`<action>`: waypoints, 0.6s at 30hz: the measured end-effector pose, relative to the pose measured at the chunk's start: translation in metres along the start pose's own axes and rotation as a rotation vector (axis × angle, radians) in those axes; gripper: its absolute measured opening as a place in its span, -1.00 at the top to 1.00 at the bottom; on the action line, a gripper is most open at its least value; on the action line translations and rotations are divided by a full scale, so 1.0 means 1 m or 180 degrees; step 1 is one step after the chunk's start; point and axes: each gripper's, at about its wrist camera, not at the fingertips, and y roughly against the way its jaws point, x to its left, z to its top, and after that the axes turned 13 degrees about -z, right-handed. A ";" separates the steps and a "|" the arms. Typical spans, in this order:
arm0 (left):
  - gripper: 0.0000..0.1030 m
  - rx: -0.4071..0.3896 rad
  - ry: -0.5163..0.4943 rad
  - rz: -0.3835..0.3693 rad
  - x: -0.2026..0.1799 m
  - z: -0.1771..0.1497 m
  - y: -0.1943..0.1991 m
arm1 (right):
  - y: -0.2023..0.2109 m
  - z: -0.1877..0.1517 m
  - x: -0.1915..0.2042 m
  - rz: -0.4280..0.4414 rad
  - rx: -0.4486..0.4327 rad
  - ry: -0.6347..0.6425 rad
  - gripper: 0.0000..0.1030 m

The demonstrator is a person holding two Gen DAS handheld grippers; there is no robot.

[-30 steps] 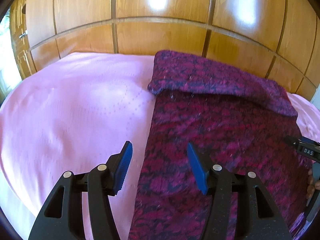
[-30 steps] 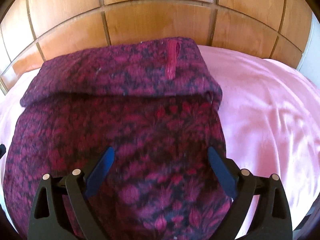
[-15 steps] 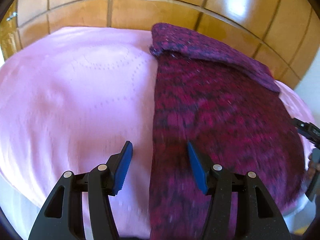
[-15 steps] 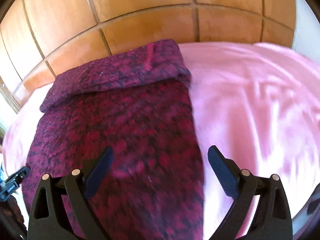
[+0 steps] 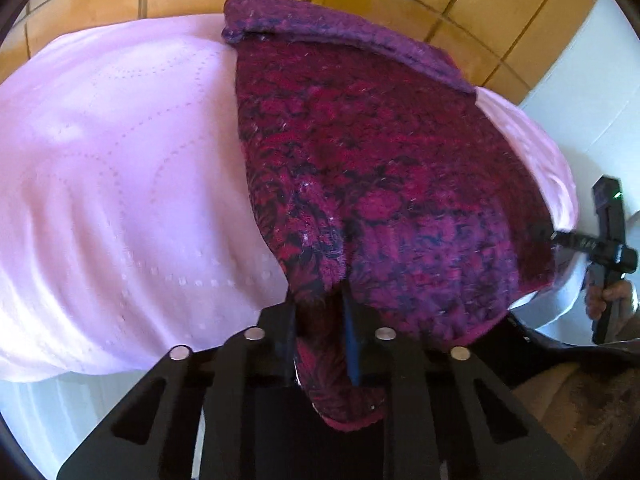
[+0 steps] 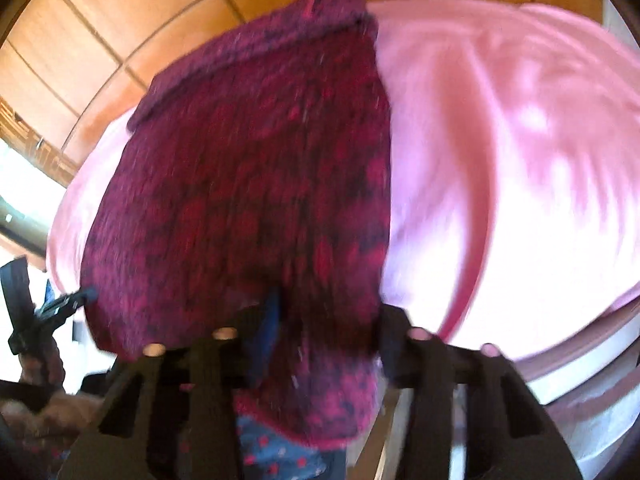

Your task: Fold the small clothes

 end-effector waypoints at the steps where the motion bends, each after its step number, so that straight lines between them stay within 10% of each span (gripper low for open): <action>1: 0.73 -0.0035 0.0041 -0.0087 0.000 0.002 0.005 | 0.000 0.000 0.001 0.0036 0.0038 0.0016 0.55; 8: 0.80 -0.0705 0.0499 -0.0982 0.015 0.045 0.047 | 0.042 0.047 0.018 0.0738 -0.0420 -0.0028 0.64; 18: 0.83 -0.0978 0.1152 -0.1106 0.060 0.140 0.001 | -0.003 0.142 0.023 0.0683 -0.0586 -0.0348 0.66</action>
